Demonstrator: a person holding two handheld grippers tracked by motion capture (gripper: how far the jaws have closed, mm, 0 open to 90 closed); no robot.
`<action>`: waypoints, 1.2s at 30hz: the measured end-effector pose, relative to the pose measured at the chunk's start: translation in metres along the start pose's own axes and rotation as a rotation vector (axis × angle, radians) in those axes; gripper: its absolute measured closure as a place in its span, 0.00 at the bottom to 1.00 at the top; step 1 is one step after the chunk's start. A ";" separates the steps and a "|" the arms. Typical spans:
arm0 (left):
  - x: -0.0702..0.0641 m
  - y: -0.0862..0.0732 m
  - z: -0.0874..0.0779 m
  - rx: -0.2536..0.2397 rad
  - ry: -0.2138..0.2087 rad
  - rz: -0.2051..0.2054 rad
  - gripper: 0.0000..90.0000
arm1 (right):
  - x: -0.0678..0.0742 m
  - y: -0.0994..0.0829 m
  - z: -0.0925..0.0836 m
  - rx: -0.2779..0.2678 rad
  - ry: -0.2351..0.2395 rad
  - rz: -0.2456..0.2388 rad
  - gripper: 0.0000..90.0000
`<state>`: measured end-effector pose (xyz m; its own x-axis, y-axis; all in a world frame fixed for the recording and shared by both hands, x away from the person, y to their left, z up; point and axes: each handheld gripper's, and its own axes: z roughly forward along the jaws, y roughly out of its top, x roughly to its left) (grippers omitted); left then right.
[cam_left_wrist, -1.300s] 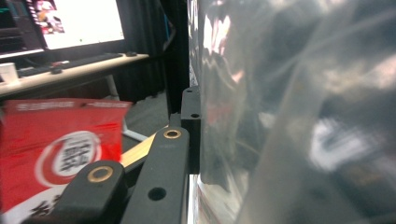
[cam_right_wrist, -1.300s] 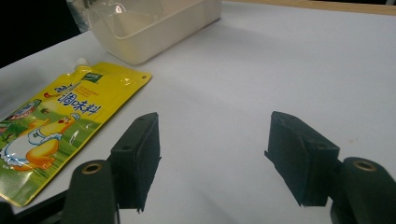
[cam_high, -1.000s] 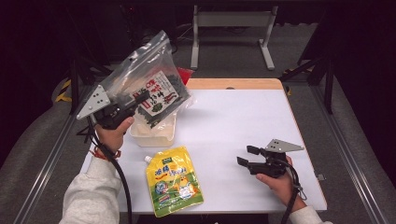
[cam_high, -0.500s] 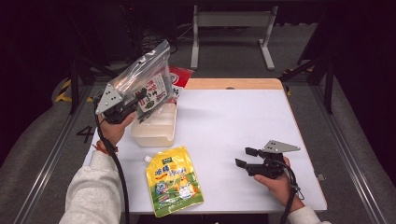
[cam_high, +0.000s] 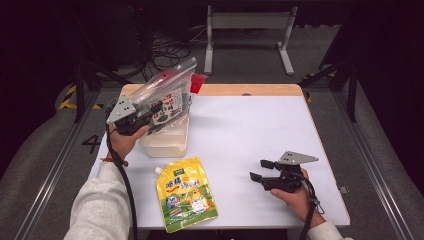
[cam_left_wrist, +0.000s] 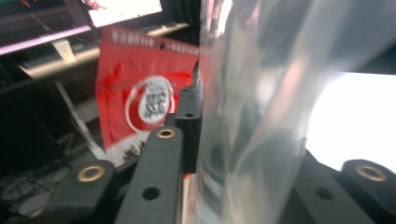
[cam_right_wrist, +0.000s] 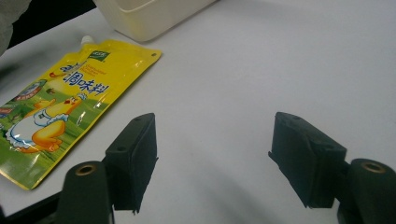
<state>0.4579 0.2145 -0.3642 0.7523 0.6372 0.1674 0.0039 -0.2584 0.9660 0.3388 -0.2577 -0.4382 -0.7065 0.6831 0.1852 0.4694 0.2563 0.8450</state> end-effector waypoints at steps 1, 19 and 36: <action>0.001 -0.002 0.000 -0.008 -0.001 -0.001 0.84 | -0.001 0.000 0.000 0.001 0.000 0.002 0.35; 0.010 -0.020 -0.007 0.209 -0.033 0.001 0.77 | -0.001 0.000 0.002 0.023 0.014 0.000 0.34; 0.011 -0.034 0.012 0.214 -0.011 -0.014 0.80 | -0.001 -0.002 0.006 0.039 0.033 0.002 0.33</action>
<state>0.4740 0.2213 -0.3976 0.7581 0.6343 0.1514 0.1533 -0.3990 0.9040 0.3414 -0.2550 -0.4432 -0.7219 0.6612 0.2040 0.4910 0.2818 0.8243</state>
